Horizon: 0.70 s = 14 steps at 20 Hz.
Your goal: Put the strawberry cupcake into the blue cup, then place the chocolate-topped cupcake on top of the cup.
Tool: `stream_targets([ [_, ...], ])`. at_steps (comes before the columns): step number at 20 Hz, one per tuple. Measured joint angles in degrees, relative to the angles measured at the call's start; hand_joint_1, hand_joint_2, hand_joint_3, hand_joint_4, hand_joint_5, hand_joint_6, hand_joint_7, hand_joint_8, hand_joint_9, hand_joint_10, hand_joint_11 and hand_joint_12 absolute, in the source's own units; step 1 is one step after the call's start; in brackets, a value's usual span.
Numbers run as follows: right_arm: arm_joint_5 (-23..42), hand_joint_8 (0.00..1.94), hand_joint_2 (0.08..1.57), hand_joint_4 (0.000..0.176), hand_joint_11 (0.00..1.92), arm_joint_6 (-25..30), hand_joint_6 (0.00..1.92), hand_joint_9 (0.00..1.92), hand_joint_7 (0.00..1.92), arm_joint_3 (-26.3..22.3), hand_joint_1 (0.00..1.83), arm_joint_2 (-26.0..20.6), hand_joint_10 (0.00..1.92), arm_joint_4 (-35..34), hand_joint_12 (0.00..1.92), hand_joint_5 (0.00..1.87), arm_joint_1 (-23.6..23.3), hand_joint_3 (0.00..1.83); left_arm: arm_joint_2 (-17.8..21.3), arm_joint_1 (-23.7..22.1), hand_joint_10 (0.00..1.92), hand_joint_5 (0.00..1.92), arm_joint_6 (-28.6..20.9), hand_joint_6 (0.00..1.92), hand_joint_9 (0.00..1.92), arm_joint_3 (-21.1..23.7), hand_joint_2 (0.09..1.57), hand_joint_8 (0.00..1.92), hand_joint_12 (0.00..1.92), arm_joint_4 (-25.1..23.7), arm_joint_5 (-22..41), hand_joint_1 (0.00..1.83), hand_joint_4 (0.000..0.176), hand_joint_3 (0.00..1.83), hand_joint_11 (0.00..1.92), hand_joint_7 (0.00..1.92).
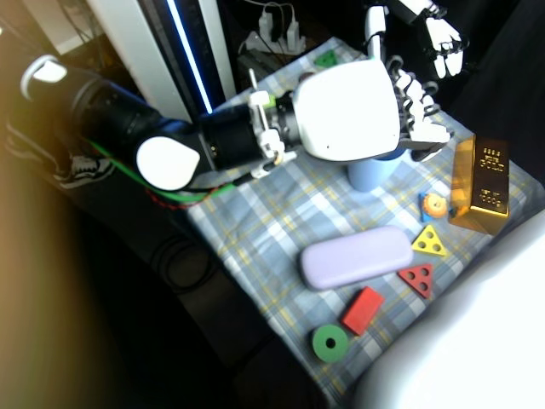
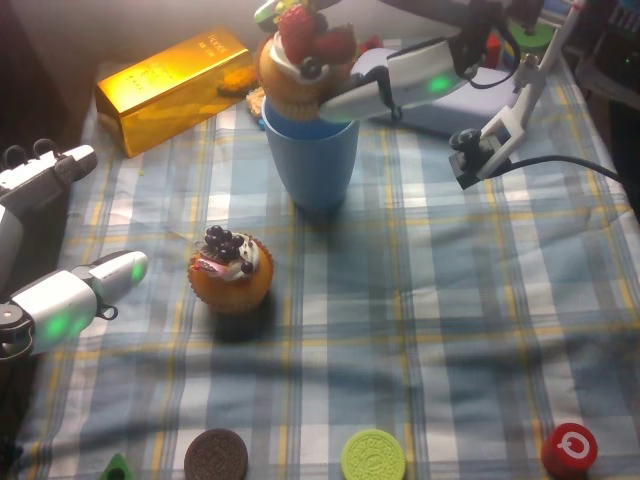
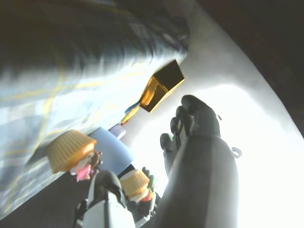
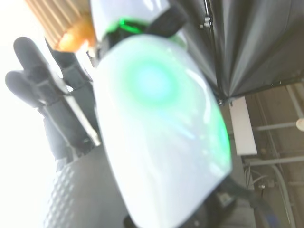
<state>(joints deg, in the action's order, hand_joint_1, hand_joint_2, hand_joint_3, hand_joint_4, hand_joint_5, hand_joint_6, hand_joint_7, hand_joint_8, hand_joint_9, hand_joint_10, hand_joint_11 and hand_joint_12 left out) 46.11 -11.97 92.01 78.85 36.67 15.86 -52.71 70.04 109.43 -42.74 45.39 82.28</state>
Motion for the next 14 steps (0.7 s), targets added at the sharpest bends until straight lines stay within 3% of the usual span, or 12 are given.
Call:
stream_targets([
  [4, -2.1, 0.00, 0.98, 0.000, 0.01, 0.1, 0.00, 0.53, 0.60, 0.4, 0.87, 0.1, 0.00, 2.4, 1.30, 0.78, 0.0, 0.00, 0.0, 0.0, 0.00, 0.42, 0.0, 0.00, 0.26, 0.0, 1.00, 0.00, 0.63, 0.0, 0.0, 0.72, 0.077, 0.00, 0.00, 0.31],
  [5, -2.1, 0.00, 0.98, 0.000, 0.02, 0.2, 0.00, 0.54, 0.61, 0.4, 0.87, 0.0, 0.01, 1.8, 1.30, 0.77, 0.0, 0.00, 0.0, 0.0, 0.01, 0.43, 0.0, 0.01, 0.28, 0.0, 1.00, 0.01, 0.64, 0.1, 0.0, 0.73, 0.059, 0.00, 0.01, 0.32],
  [7, -2.1, 0.00, 0.99, 0.000, 0.06, 0.2, 0.00, 0.57, 0.62, 0.6, 0.90, 0.0, 0.01, 1.8, 1.28, 0.73, 0.0, 0.00, 0.0, 0.0, 0.01, 0.43, 0.0, 0.00, 0.28, 0.0, 1.00, 0.00, 0.66, 0.0, 0.0, 0.70, 0.068, 0.00, 0.03, 0.33],
  [9, -2.2, 0.01, 0.97, 0.021, 0.27, 0.2, 0.00, 0.69, 0.72, 0.6, 0.82, 0.0, 0.02, 2.1, 1.16, 0.74, 0.0, 0.00, 0.0, 0.0, 0.00, 0.41, 0.0, 0.00, 0.26, 0.0, 1.01, 0.00, 0.63, 0.0, 0.0, 0.69, 0.067, 0.00, 0.00, 0.30],
  [10, -2.2, 0.00, 0.91, 0.021, 0.30, 0.2, 0.00, 0.68, 0.73, 0.6, 0.78, 0.0, 0.00, 2.1, 0.97, 0.76, 0.0, 0.00, 0.0, 0.0, 0.00, 0.41, 0.0, 0.00, 0.26, 0.0, 1.01, 0.00, 0.63, 0.0, 0.0, 0.69, 0.076, 0.00, 0.01, 0.30],
  [11, -2.2, 0.00, 0.91, 0.021, 0.30, 0.2, 0.00, 0.68, 0.73, 0.6, 0.78, 0.0, 0.00, 2.1, 0.97, 0.76, 0.0, 0.00, 0.0, 0.0, 0.00, 0.41, 0.0, 0.00, 0.26, 0.0, 1.01, 0.00, 0.63, 0.0, 0.0, 0.69, 0.076, 0.00, 0.01, 0.30],
  [12, -2.3, 0.00, 0.91, 0.018, 0.27, 0.2, 0.00, 0.61, 0.67, 0.6, 0.77, 0.0, 0.00, 2.1, 0.93, 0.74, 0.0, 0.00, 0.0, 0.0, 0.00, 0.41, 0.0, 0.00, 0.26, 0.0, 1.01, 0.00, 0.63, 0.0, 0.0, 0.70, 0.062, 0.00, 0.00, 0.30],
  [13, -2.3, 0.00, 0.94, 0.000, 0.66, 0.1, 0.00, 0.86, 0.56, 0.6, 0.68, 0.0, 0.05, 2.1, 1.01, 0.53, 0.0, 0.00, 0.0, 0.0, 0.00, 0.43, 0.0, 0.01, 0.26, 0.0, 1.01, 0.00, 0.63, 0.0, 0.0, 0.69, 0.048, 0.00, 0.00, 0.31],
  [14, -2.3, 0.00, 0.94, 0.000, 0.66, 0.1, 0.00, 0.86, 0.56, 0.6, 0.68, 0.0, 0.05, 2.1, 1.01, 0.53, 0.0, 0.00, 0.0, 0.0, 0.00, 0.43, 0.0, 0.01, 0.26, 0.0, 1.01, 0.00, 0.63, 0.0, 0.0, 0.69, 0.048, 0.00, 0.00, 0.31],
])
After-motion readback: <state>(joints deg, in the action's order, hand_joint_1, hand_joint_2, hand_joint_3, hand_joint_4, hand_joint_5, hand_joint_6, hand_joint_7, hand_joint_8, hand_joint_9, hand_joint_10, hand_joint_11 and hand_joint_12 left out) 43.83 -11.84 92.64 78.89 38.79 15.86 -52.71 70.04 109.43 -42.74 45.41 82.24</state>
